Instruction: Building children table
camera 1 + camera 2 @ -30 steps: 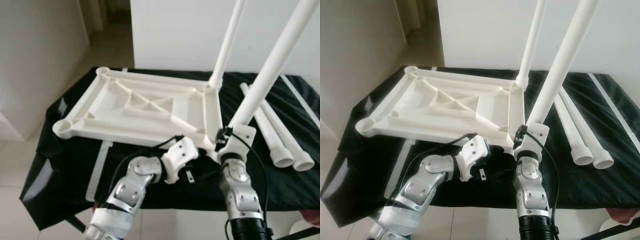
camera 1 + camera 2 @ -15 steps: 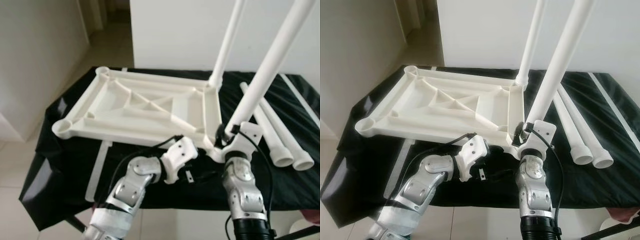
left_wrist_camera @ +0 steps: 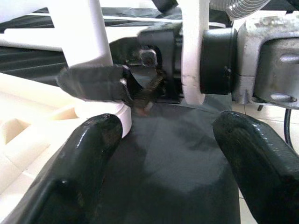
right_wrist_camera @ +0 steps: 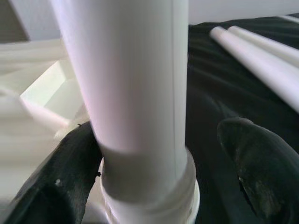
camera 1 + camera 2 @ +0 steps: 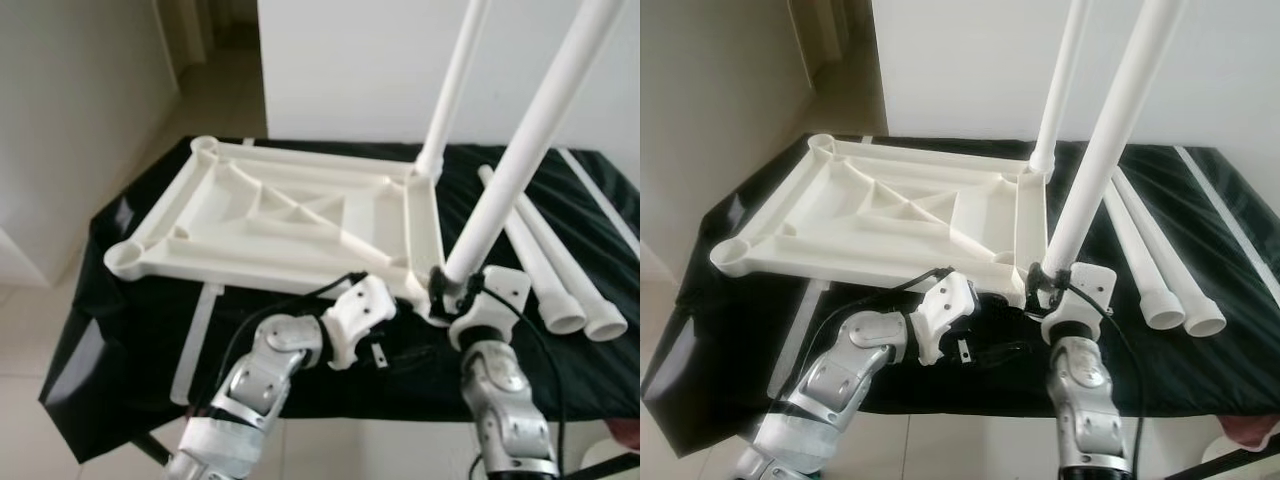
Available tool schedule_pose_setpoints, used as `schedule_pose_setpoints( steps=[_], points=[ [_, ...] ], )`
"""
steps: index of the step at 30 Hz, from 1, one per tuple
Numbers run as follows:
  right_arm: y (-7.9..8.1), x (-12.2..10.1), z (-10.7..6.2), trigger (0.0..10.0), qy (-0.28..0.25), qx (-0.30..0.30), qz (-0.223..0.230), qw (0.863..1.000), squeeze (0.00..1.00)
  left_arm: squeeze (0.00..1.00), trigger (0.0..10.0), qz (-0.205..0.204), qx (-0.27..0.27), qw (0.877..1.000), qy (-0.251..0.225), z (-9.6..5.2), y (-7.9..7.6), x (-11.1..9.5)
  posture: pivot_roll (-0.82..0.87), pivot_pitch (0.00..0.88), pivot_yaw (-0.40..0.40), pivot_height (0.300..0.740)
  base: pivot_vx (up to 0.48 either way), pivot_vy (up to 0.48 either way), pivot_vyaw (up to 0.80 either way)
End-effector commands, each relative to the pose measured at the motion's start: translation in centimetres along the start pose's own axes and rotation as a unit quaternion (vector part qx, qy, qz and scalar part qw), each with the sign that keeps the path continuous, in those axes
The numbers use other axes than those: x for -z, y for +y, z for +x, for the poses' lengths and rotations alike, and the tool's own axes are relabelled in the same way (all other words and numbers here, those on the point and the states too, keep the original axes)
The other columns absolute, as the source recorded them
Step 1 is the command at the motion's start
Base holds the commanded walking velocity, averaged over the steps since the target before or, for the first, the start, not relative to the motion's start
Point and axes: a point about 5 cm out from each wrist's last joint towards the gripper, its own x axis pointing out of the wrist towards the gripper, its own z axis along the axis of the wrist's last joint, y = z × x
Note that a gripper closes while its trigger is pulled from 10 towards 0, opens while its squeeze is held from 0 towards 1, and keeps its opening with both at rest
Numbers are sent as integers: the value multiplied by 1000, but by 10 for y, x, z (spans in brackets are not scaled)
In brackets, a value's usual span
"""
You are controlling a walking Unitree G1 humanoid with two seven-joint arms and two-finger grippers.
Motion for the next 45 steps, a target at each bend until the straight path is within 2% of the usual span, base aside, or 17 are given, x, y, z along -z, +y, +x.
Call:
schedule_pose_setpoints(
  steps=[1, 6, 8, 12, 16, 19, 21, 26, 27, 28, 29, 31, 32, 39, 43, 44, 45],
  points=[
    [-2, 1, -1, 10000, -1, -13, 3, 1000, 0, 0, 10000, -3, -20, 1000, 0, 0, 1, 0, -34, 0, 12, 740, 0, 0, 0],
    [-14, 3, 3, 10000, 3, -72, -20, 997, 0, 0, 10000, 5, -6, 1000, 2, 4, 1, -1, -63, 0, 33, 740, 0, 0, 0],
    [-20, 2, 12, 10000, 8, -120, -54, 991, 0, 0, 10000, 11, 3, 1000, 0, 7, 2, -3, -72, 0, 37, 740, 0, 0, 0],
    [-24, -1, 22, 10000, 17, -164, -71, 984, 0, 0, 10000, 9, 4, 1000, -7, 9, 4, -7, -79, 0, 39, 740, 0, 0, 0],
    [-21, -6, 27, 10000, 15, -214, -81, 973, 0, 0, 10000, 8, -2, 1000, -10, 12, 6, -8, -72, 0, 33, 740, 0, 0, 0],
    [-20, -7, 28, 10000, 15, -223, -81, 971, 0, 0, 10000, 8, -3, 1000, -11, 12, 6, -8, -72, 0, 33, 740, 0, 0, 0],
    [-15, -13, 35, 10000, 12, -268, -99, 958, 0, 0, 10000, 5, -7, 1000, -15, 12, 4, -10, -54, 0, 22, 740, 0, 0, 0],
    [-14, -14, 38, 10000, 12, -297, -111, 948, 0, 0, 10000, 6, -11, 1000, -13, 11, 4, -8, -33, 0, 7, 740, 0, 0, 0],
    [-14, -14, 40, 4941, 15, -308, -115, 944, 0, 0, 10000, 7, -16, 1000, -13, 10, 5, -8, -14, 0, -8, 740, 0, 0, 0],
    [-14, -14, 40, 4941, 15, -308, -115, 944, 0, 0, 10000, 7, -16, 1000, -13, 10, 5, -8, -14, 0, -8, 740, 0, 0, 0],
    [-15, -13, 44, 706, 20, -323, -118, 939, 0, 0, 10000, 7, -33, 999, -12, 8, 9, -7, 4, 0, -22, 740, 0, 0, 0],
    [-16, -13, 45, 706, 21, -326, -119, 937, 0, 0, 10000, 7, -37, 999, -11, 7, 10, -7, 4, 0, -22, 740, 0, 0, 0],
    [-16, -13, 46, 0, 22, -328, -119, 937, 0, 0, 10000, 6, -40, 999, -11, 7, 11, -7, 14, 0, -29, 740, 0, 0, 0],
    [-21, -7, 44, 0, 34, -330, -110, 937, 0, 0, 10000, 7, -47, 999, -15, 6, 11, -8, 24, 0, -39, 740, 0, 0, 0],
    [-22, -2, 38, 0, 36, -317, -94, 943, 0, 0, 10000, 10, -50, 998, -20, 7, 14, -10, 19, 0, -43, 740, 0, 0, 0],
    [-22, 0, 36, 3333, 36, -309, -83, 947, 0, 0, 10000, 11, -51, 998, -22, 6, 16, -11, 17, 0, -47, 740, 0, 0, 0],
    [-22, 0, 36, 3333, 36, -309, -83, 947, 0, 0, 10000, 11, -51, 998, -22, 6, 16, -11, 17, 0, -47, 740, 0, 0, 0]
  ],
)
